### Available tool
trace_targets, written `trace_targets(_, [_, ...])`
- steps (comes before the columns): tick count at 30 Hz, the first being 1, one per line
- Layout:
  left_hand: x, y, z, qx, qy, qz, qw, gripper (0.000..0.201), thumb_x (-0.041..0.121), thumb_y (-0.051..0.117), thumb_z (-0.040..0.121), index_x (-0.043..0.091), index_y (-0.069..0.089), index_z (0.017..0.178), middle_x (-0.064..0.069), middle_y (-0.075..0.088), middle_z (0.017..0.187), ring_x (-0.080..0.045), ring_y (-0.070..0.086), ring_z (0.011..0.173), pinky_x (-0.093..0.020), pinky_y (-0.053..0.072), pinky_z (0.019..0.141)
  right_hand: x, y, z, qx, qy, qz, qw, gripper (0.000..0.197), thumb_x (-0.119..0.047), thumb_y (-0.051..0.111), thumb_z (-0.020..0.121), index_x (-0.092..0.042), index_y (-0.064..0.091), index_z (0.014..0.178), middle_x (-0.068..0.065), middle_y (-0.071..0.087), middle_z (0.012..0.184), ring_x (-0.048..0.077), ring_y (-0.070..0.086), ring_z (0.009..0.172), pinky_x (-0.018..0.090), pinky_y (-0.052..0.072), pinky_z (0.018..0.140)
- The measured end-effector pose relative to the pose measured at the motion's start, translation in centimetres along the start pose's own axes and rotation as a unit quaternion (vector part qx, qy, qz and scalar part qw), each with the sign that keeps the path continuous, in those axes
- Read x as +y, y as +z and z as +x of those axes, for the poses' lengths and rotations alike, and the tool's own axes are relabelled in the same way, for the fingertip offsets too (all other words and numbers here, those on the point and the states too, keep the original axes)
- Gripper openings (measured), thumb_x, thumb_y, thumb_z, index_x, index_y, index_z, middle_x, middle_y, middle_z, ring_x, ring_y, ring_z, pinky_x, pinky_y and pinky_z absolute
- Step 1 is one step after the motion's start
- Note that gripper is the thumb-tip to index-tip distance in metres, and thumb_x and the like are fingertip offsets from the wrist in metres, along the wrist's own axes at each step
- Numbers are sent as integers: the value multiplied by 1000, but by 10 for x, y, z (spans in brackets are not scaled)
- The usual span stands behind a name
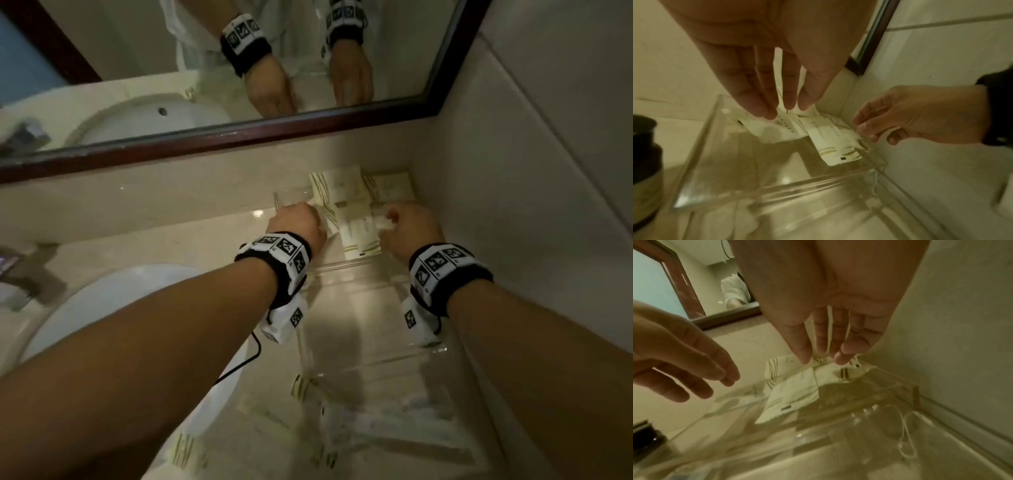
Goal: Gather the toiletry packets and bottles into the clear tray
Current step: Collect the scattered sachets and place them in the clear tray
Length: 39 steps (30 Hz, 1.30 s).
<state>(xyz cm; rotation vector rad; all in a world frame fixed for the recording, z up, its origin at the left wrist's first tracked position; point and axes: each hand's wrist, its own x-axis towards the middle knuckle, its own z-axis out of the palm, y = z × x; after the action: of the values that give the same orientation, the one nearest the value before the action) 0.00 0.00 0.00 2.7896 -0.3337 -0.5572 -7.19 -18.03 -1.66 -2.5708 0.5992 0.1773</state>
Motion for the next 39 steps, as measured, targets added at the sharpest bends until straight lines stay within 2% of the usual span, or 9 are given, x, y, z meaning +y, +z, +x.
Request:
trace_targets(3, [-2, 6, 11, -3, -27, 9, 1000, 34, 21, 65, 91, 17, 64, 125, -13, 66, 122, -35, 64, 109, -37, 52, 87, 3, 6, 6, -6, -23, -6, 1000, 41, -15, 66, 85, -16, 60, 125, 9, 58, 129, 27, 57, 113, 31, 46, 92])
trace_targets(6, [-2, 12, 19, 0, -43, 7, 999, 39, 16, 63, 91, 16, 59, 130, -16, 63, 124, -39, 63, 111, -41, 54, 90, 4, 12, 11, -16, -25, -15, 999, 39, -14, 65, 83, -19, 62, 122, 9, 57, 130, 29, 57, 112, 37, 50, 93])
trace_targets(12, [-5, 15, 31, 7, -52, -12, 999, 32, 11, 64, 88, 15, 66, 119, -18, 64, 119, -40, 63, 108, -44, 55, 91, 7, 19, 19, -16, -16, -69, 997, 27, -19, 59, 89, -21, 66, 114, 8, 55, 128, 31, 58, 105, 34, 51, 83])
trace_targets(18, [-5, 19, 34, 37, -34, -4, 999, 32, 8, 49, 92, 18, 70, 113, -18, 67, 113, -41, 64, 102, -43, 56, 87, 2, 15, 26, -46, 14, -64, 997, 15, -17, 59, 87, -27, 70, 92, 5, 58, 123, 28, 58, 106, 32, 47, 87])
trace_targets(24, [-5, 13, 33, 33, -9, 13, 999, 30, 11, 51, 90, 18, 72, 110, -17, 68, 108, -41, 64, 96, -40, 52, 78, -3, 8, 21, -55, 23, -81, 995, 21, -11, 53, 90, -19, 70, 98, 6, 60, 122, 27, 59, 106, 28, 43, 81])
trace_targets(30, [-4, 7, 25, 34, -14, 6, 999, 20, 19, 62, 86, 20, 72, 103, -14, 69, 104, -39, 65, 94, -37, 50, 73, -20, 9, 11, -2, 5, -72, 997, 28, -25, 49, 91, -9, 64, 108, 13, 63, 111, 31, 61, 96, 28, 44, 71])
trace_targets(35, [-7, -4, 17, 39, -16, -3, 999, 21, 30, 67, 85, 21, 71, 103, -13, 68, 105, -38, 65, 96, -37, 50, 74, -35, 26, 6, -45, 18, -101, 994, 58, -58, 62, 82, -10, 60, 115, 10, 64, 113, 30, 62, 102, 39, 53, 85])
trace_targets(37, [-11, -7, 14, 43, -17, -8, 999, 19, 29, 67, 86, 21, 71, 103, -13, 68, 104, -37, 65, 95, -36, 48, 73, -35, 35, 7, -46, 30, -105, 993, 57, -56, 65, 80, -11, 60, 116, 10, 64, 114, 32, 61, 103, 40, 52, 86])
trace_targets(39, [-16, -9, 11, 48, -16, -12, 999, 18, 29, 68, 86, 21, 71, 101, -12, 69, 102, -36, 65, 94, -34, 47, 71, -36, 40, 11, -44, 37, -96, 994, 47, -49, 66, 82, -10, 64, 107, 11, 66, 108, 31, 63, 96, 35, 52, 78])
